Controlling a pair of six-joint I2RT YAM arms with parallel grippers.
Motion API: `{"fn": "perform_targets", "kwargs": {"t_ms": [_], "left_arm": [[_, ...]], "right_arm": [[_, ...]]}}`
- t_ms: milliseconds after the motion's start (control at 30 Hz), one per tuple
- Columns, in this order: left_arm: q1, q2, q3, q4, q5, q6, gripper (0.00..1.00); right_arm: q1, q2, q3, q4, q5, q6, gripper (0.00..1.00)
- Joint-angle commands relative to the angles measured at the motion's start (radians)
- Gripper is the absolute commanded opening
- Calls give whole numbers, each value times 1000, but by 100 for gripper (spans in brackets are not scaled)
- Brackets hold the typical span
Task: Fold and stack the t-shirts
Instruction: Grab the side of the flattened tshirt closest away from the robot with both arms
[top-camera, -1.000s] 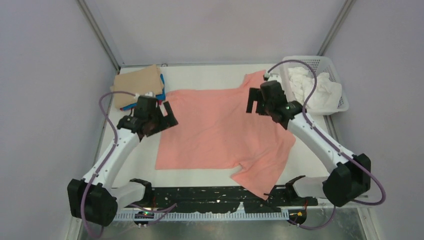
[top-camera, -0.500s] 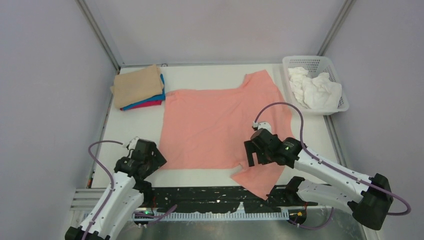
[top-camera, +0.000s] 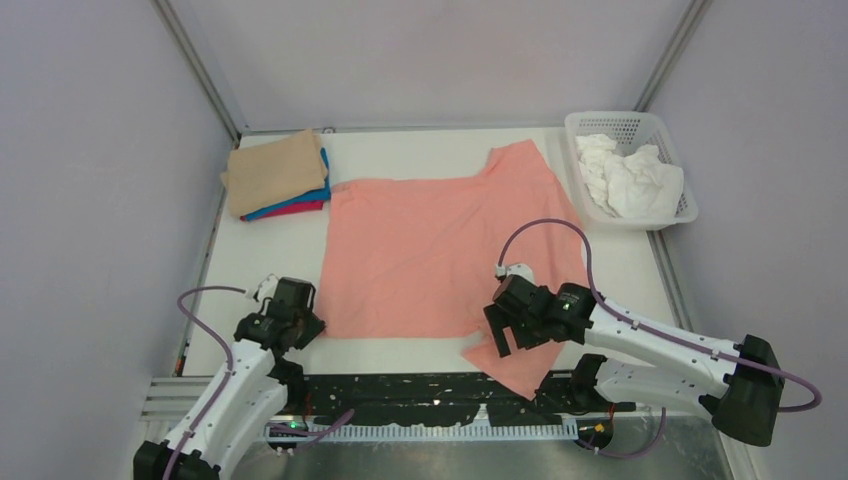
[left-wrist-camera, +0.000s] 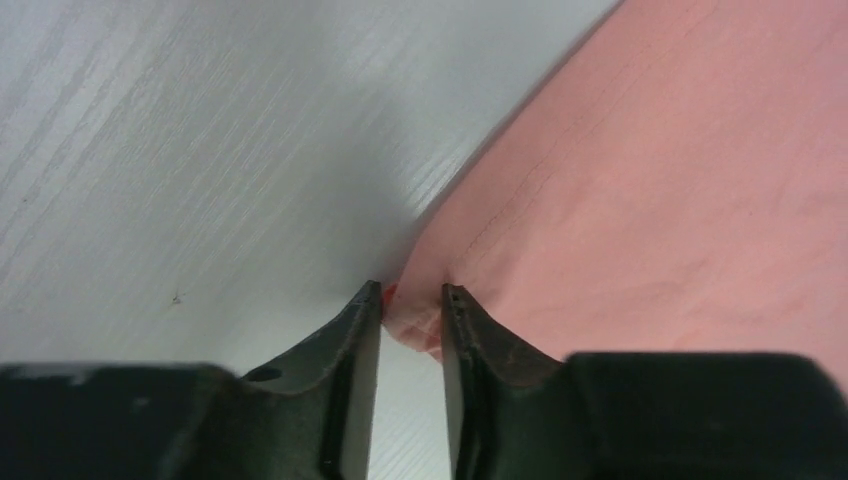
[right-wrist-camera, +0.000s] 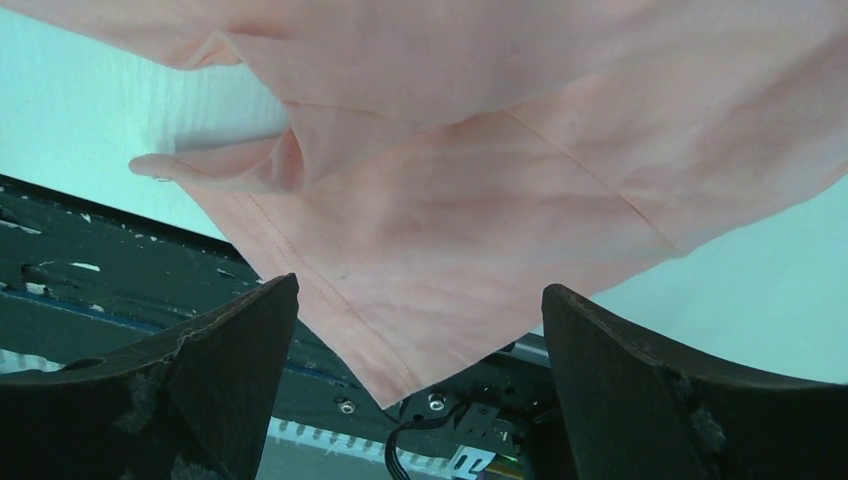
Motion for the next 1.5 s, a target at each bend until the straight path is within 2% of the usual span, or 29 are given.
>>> {"fn": "perform_targets", "kwargs": {"t_ms": [0,33,67,167,300,500,567,633,767,933,1033,1300,1400,1467], "left_arm": [[-3,27,-27,41,25,-22,17],[-3,23,-27,42,20,-23,4],[-2,17,-29,47,15,-23,0],[-3,-6,-34,76,4,-9,0],[-2,-4,-29,95,-15,8,0],[-2,25,-11,99,-30,30,0],[-2,37,-7,96,-33,26,0],[-2,46,1,88,-31,20,0],[-3,50,5,86,-35,16,0],[-2,79,27,52,-57,12,0],[-2,86,28,52,-57,8,0],[-2,71,26,63,-79,17,0],[-3,62,30,70,-86,26,0],[-2,56,33,73,-92,33,0]], "right_arm": [[15,-2,1,-52,-25,10,98],[18,1,-1,-52,-40,6,99],[28,10,-3,-51,-49,-5,100],[81,42,-13,-39,-94,-19,97],[116,101,-46,4,-227,-46,91],[119,142,-44,-69,-326,-78,73],[119,153,-40,-90,-343,-87,64],[119,185,-49,-80,-370,-94,60],[120,254,-62,-23,-457,-108,60],[119,334,-65,-7,-460,-131,58],[120,358,-81,-10,-425,-105,44],[121,369,-98,-5,-357,2,28],[122,347,-99,-1,-315,40,8],[122,296,-92,-11,-288,59,6]]}}
